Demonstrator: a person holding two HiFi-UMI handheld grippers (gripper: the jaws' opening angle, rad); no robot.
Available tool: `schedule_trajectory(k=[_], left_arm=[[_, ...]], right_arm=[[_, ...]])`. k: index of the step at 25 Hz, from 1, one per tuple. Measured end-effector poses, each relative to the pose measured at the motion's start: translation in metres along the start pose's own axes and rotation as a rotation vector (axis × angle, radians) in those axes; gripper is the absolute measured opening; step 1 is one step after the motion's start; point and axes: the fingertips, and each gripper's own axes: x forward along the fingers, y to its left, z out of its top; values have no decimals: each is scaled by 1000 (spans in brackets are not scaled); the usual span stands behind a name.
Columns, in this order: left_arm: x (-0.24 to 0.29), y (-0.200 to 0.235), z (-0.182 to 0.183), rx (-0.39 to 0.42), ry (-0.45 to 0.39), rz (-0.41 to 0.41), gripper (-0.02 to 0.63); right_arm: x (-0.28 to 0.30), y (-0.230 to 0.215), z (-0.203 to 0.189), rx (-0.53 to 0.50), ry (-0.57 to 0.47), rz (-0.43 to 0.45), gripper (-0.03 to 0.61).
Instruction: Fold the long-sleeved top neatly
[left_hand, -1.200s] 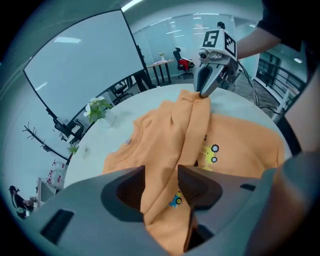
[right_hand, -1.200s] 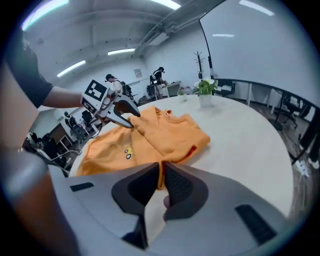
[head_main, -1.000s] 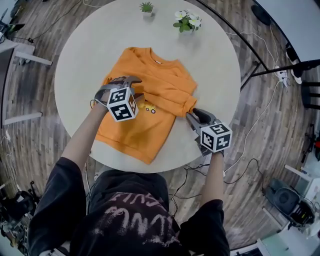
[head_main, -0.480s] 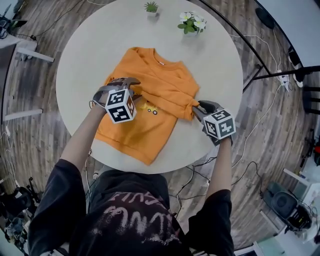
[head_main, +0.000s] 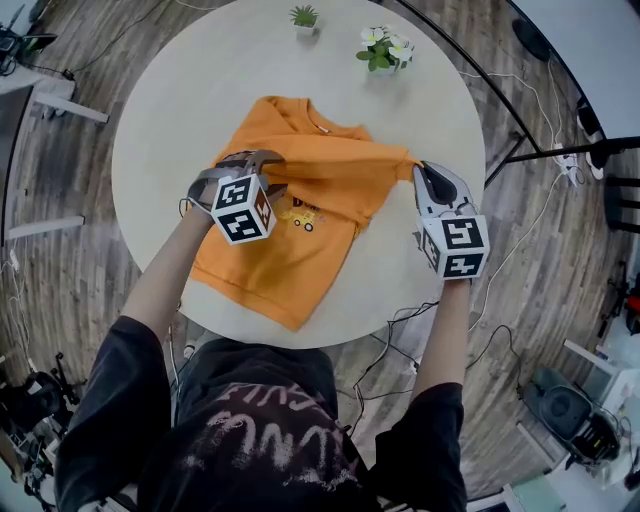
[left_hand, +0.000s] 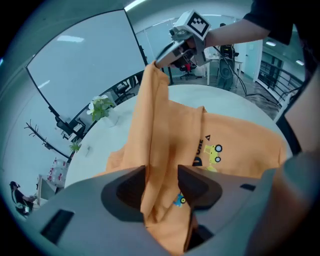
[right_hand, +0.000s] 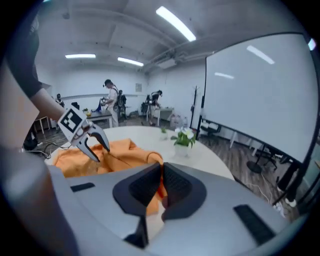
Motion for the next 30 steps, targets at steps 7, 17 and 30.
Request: schedule_trajectory(k=[7, 17, 30], left_arm=[[8, -7, -17, -2, 53, -20, 215], [3, -9, -39, 6, 89, -26, 215], [-18, 1, -92, -40, 147, -3, 215]], right_arm=[[-8, 37, -93, 102, 223, 146, 23], [-27, 25, -112, 160, 202, 25, 28], [-49, 63, -144, 229, 308, 72, 149]])
